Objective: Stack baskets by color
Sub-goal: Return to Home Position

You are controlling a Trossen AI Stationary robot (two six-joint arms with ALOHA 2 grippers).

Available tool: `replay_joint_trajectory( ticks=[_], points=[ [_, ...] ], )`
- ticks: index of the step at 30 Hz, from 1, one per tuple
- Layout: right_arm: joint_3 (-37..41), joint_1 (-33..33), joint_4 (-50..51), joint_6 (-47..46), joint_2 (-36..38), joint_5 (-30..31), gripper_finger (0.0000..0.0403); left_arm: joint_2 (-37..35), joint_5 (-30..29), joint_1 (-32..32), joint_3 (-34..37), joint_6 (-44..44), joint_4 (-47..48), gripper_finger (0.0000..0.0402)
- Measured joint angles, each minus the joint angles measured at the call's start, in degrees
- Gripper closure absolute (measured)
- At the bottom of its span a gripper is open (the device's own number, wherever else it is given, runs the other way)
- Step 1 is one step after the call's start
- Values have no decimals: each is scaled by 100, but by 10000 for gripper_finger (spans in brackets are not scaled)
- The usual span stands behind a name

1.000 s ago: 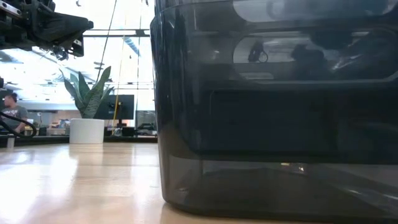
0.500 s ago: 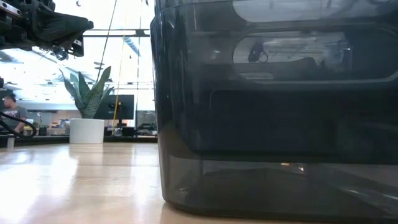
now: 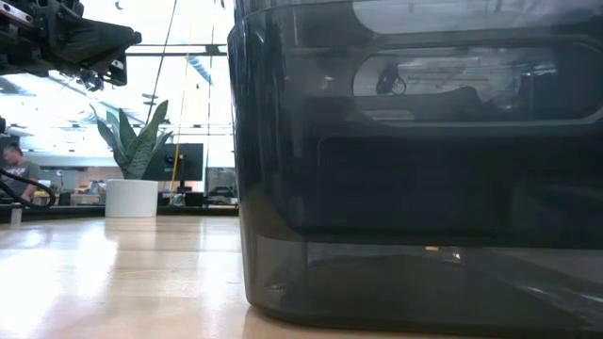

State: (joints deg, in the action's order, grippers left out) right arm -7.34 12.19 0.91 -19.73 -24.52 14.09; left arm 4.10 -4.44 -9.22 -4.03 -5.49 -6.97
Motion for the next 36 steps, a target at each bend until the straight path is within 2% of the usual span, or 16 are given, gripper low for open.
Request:
replay_joint_trajectory(
  ticks=[12,24,36],
  points=[
    [698,21,-416,161,1079,-26,399,1,0,1,0,0,1,376],
    [691,269,-378,838,1835,-28,400,2,-1,1,0,0,-1,369],
    [687,313,-374,492,2147,-68,385,2,1,1,0,0,-1,369]
  ],
)
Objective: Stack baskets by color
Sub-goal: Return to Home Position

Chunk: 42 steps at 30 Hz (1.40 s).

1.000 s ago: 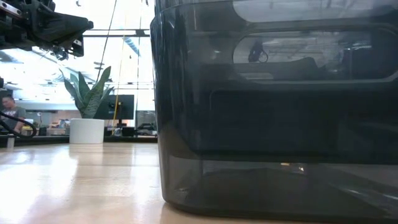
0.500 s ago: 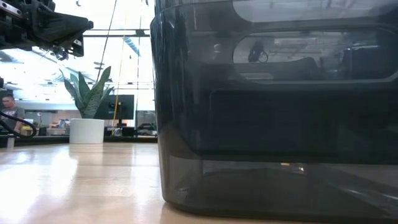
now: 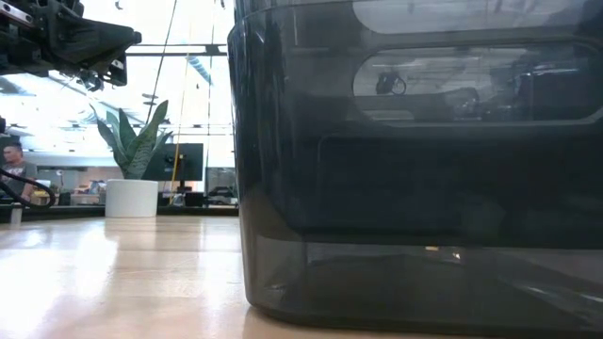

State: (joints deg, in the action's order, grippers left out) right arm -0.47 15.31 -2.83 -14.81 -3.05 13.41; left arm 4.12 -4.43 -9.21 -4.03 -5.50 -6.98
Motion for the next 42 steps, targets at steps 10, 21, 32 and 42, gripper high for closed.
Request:
replay_joint_trajectory(
  ticks=[10,21,32,42],
  points=[
    [-2,0,-4,131,0,0,383,0,0,0,0,2,2,370],
    [-4,0,-8,146,-2,-2,382,0,-2,0,0,0,0,365],
    [-5,0,-9,146,-2,-3,383,0,-1,0,0,0,0,376],
    [-7,0,-9,146,-2,-2,384,0,-2,0,0,0,2,368]
  ],
)
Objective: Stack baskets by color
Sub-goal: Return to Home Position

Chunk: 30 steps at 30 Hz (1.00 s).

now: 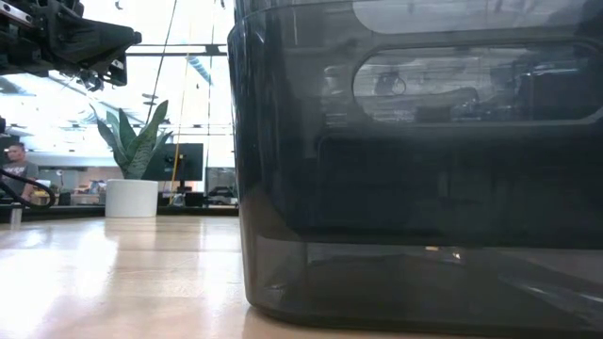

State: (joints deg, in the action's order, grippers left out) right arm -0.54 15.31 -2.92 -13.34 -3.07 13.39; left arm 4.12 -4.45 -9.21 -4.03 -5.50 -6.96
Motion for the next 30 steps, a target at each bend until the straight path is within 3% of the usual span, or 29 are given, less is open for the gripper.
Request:
replay_joint_trajectory(
  ticks=[30],
  points=[
    [0,0,0,0,-2,-2,384,0,1,-1,0,0,-1,370]
  ],
)
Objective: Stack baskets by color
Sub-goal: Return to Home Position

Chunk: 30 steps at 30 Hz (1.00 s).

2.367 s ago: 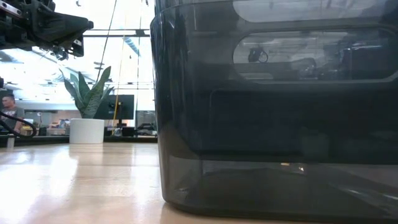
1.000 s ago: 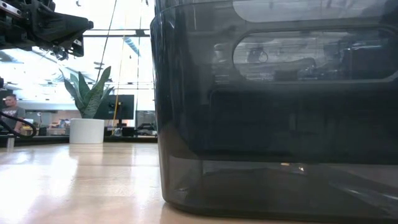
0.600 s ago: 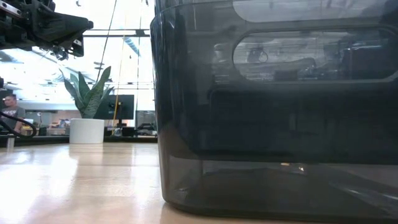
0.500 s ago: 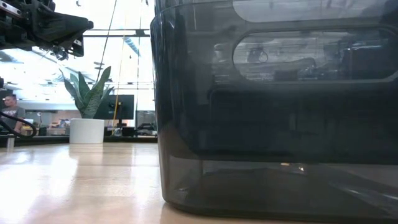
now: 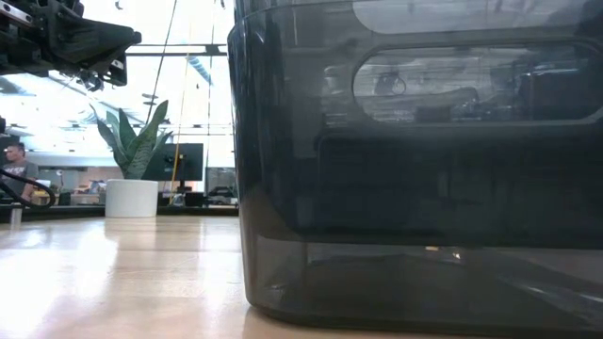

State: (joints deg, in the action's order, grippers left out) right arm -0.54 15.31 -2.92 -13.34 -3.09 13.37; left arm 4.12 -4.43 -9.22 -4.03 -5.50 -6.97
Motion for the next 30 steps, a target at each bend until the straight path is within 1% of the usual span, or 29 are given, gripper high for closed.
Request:
replay_joint_trajectory(
  ticks=[5,14,23,30],
  points=[
    [0,0,0,0,-1,0,384,0,0,1,2,0,-1,366],
    [0,0,0,0,-1,0,384,0,0,-1,0,0,0,376],
    [0,0,0,0,-1,0,384,0,0,1,2,0,0,368],
    [0,0,0,-2,-1,0,384,0,0,1,0,0,-1,376]
  ],
)
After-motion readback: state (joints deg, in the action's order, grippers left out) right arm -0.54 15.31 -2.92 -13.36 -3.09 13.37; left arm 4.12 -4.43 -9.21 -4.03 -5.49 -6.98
